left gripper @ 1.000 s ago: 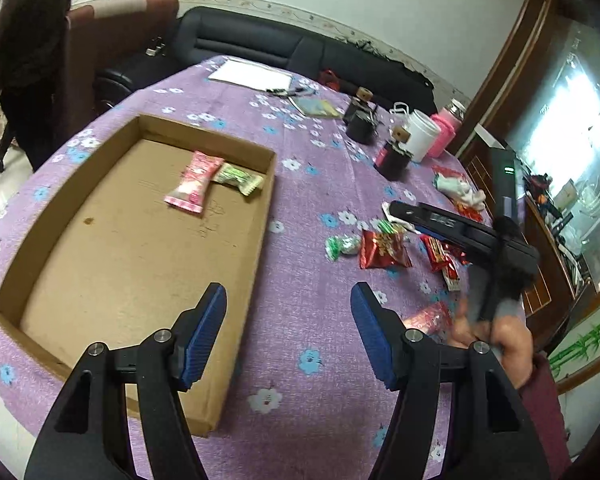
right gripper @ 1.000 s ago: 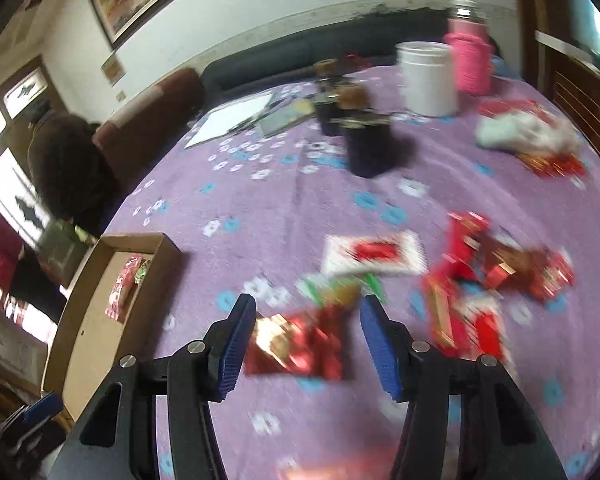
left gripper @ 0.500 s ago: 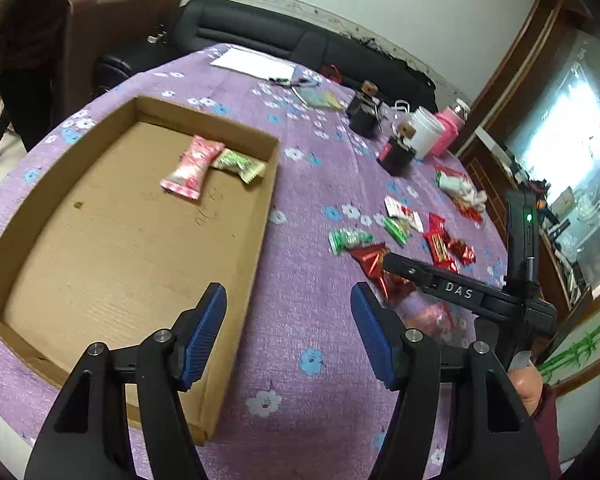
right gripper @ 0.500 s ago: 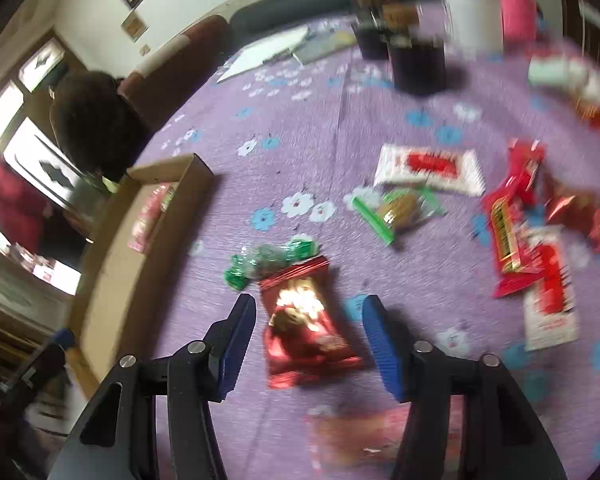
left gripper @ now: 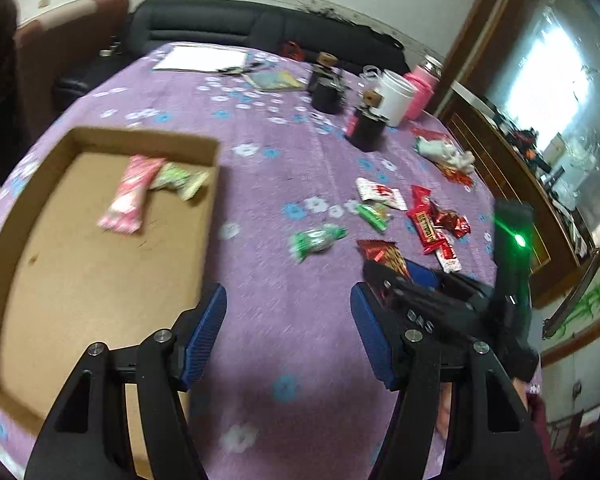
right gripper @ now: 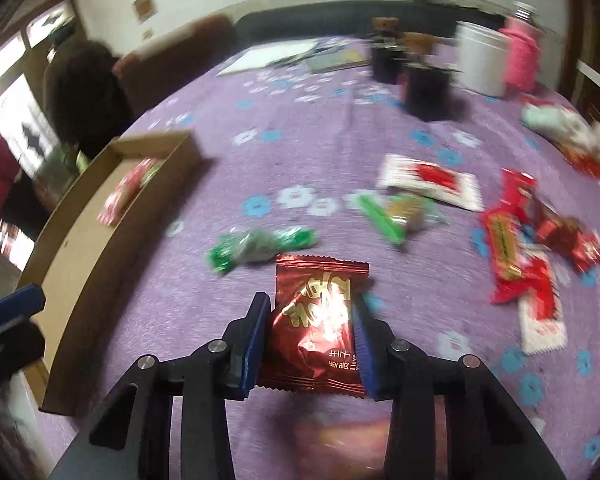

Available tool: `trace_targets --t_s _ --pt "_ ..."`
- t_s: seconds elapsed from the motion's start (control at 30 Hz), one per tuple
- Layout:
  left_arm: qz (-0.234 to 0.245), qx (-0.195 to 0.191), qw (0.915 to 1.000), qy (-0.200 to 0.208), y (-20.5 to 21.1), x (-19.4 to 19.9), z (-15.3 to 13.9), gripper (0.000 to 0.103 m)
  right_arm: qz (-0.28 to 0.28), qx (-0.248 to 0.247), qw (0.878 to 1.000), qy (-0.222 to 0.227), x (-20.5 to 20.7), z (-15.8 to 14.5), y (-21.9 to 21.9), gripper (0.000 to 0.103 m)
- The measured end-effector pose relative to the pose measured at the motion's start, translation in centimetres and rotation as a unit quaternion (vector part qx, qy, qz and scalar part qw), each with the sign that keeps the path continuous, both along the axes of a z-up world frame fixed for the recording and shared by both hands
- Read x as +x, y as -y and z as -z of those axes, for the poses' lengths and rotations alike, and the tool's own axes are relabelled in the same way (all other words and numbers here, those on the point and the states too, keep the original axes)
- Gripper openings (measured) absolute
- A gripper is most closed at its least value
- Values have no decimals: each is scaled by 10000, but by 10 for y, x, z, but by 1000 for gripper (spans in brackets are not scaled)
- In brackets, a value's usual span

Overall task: Organize snacks
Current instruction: 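Grasp the red foil snack with right tool while left tool grasps green candy, then carry both snacks into the cardboard box and open both tools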

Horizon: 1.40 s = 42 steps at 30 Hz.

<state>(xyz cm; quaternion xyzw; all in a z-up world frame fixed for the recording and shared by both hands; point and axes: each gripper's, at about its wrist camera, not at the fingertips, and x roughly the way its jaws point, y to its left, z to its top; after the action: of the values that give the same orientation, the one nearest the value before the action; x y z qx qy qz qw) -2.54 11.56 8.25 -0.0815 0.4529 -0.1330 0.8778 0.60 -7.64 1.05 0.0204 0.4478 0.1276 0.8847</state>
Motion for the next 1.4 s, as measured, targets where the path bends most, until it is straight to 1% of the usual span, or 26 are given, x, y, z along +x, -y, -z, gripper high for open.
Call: trace_targets --t_s 0.1,0.13,0.2,0.27,0.3,0.37,0.43,0.47,0.57,0.6,0.63,0.67,0.73,0.8,0.87,0.93,1.0,1.1,1.17,1.23,1.3,1.33,1.4 --pt "304 199 9993 -92 23 26 9 63 407 296 9987 118 -4 3 29 41" --pt "471 342 9982 -170 35 38 17 61 518 521 9972 127 -5 4 41 41" --pt "664 591 9955 -340 49 54 30 47 700 810 9942 144 -4 2 57 41" --pt "845 785 9926 -380 59 63 37 45 848 953 9917 170 -3 2 69 41" --pt "924 907 9911 -309 65 68 39 43 884 1041 9905 129 -1 3 73 41" --pt "1039 1187 9874 -118 72 72 41 42 915 1238 9881 41 0 6 78 41" --pt "1125 1541 9816 41 80 72 44 43 903 1269 9878 45 -1 5 78 41" --pt "1145 1678 9791 55 83 72 47 43 875 1256 9882 29 -1 5 76 41" --pt "1284 1824 9748 72 88 69 55 42 816 1225 9891 38 -1 5 72 41" --pt "1330 1889 9729 82 91 68 57 31 810 1224 9892 36 0 6 69 41" --pt "1383 1954 9709 103 94 65 60 25 809 1222 9892 36 -1 6 69 41" --pt "1408 1917 9712 146 96 63 59 22 809 1221 9892 38 -1 6 68 41" --pt "1389 1909 9716 141 99 61 60 22 834 1210 9891 62 -2 5 69 41" --pt "1380 1822 9734 156 99 57 58 22 865 1182 9892 103 -2 4 70 41" --pt "1333 1671 9768 144 96 55 55 22 894 1180 9888 159 -4 3 71 41" --pt "1244 1411 9821 116 89 50 47 22 922 1173 9886 223 -6 1 72 41" --pt "1193 1212 9854 107 84 46 40 22 922 1198 9881 264 -7 0 73 41" --pt "1043 836 9910 115 63 35 23 22 929 1185 9882 287 -7 0 73 41" --pt "922 686 9933 134 48 31 15 22 938 1180 9881 311 -8 0 72 41" --pt "695 482 9963 143 22 26 4 22 941 1167 9881 342 -9 0 72 41" --pt "519 333 9980 113 0 25 -2 22 931 1110 9886 412 -11 -2 70 41" --pt "355 281 9989 104 -17 23 -6 22 920 1078 9889 448 -11 -4 69 41" --pt "112 303 9994 136 -40 21 -8 22 828 1046 9899 482 -12 -8 63 41"
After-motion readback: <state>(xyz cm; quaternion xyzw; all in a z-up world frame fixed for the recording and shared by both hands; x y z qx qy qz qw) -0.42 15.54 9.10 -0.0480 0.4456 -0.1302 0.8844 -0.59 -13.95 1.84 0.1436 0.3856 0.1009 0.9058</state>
